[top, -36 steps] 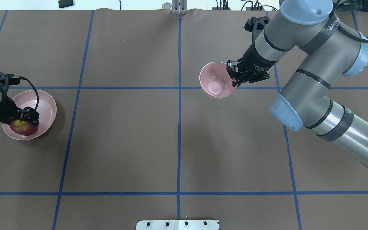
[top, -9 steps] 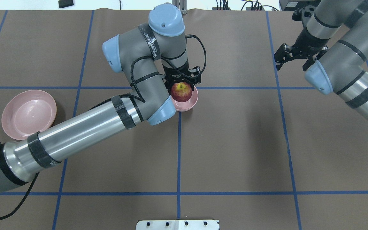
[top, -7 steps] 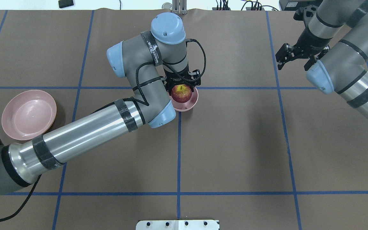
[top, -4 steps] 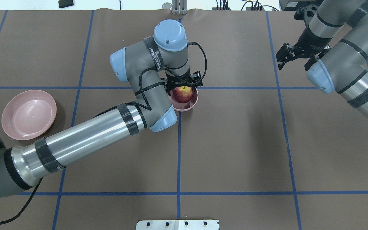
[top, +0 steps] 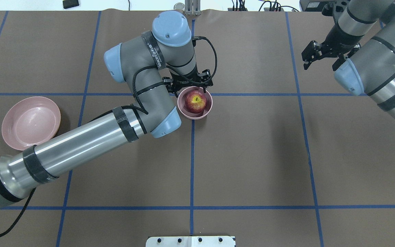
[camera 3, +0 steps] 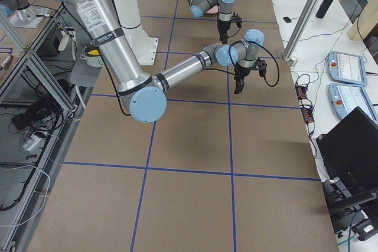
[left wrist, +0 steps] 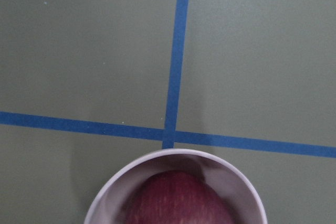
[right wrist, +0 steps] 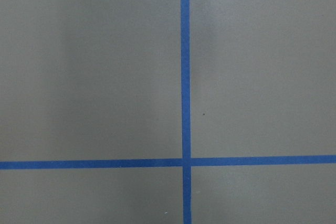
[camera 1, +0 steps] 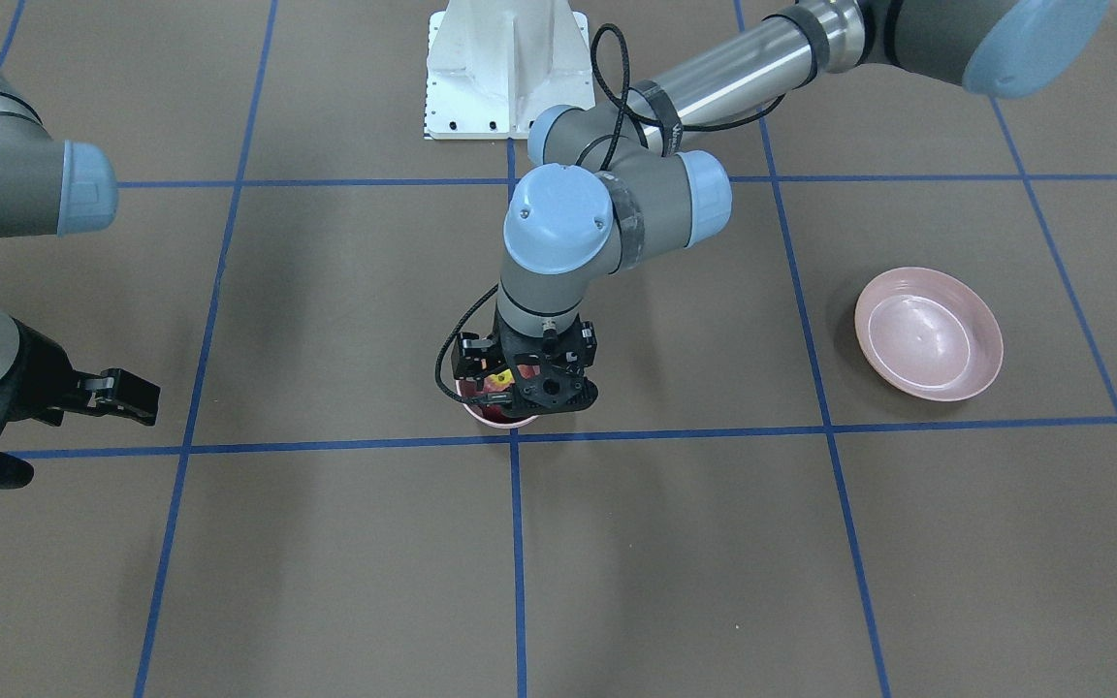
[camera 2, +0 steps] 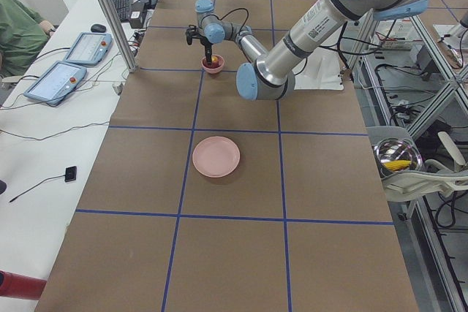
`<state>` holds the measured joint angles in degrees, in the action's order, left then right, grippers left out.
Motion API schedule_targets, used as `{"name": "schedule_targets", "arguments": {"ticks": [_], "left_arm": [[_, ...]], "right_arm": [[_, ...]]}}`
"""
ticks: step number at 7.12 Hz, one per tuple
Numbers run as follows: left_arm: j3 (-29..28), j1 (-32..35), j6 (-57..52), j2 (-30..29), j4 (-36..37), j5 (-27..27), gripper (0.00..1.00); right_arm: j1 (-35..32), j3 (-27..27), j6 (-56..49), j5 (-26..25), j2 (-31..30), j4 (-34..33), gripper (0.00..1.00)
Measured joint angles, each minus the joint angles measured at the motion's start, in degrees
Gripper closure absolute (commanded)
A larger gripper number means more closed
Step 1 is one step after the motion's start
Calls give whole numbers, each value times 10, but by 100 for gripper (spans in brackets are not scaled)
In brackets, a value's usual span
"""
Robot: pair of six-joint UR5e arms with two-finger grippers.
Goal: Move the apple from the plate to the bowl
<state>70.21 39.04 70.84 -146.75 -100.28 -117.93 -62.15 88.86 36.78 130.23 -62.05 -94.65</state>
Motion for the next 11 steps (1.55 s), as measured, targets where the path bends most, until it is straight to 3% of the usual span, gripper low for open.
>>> {"name": "schedule_targets", "arguments": {"ticks": [2, 4, 6, 9, 11], "left_arm": [[106, 47, -76, 73, 50, -28, 2], [223, 106, -211, 188, 70, -41, 2], [306, 176, -279, 308, 69, -53, 2], [333, 340, -442, 474, 55, -128, 2], [273, 449, -624, 515, 63, -143, 2]], "right_arm": [[-26, 0, -86, -9, -27, 0, 0], [-68, 0, -142, -3, -62, 2, 0], [-111, 4, -155, 11, -98, 6, 0], [-149, 3, -157, 20, -139, 8, 0], [-198, 2, -179, 26, -169, 8, 0]]}}
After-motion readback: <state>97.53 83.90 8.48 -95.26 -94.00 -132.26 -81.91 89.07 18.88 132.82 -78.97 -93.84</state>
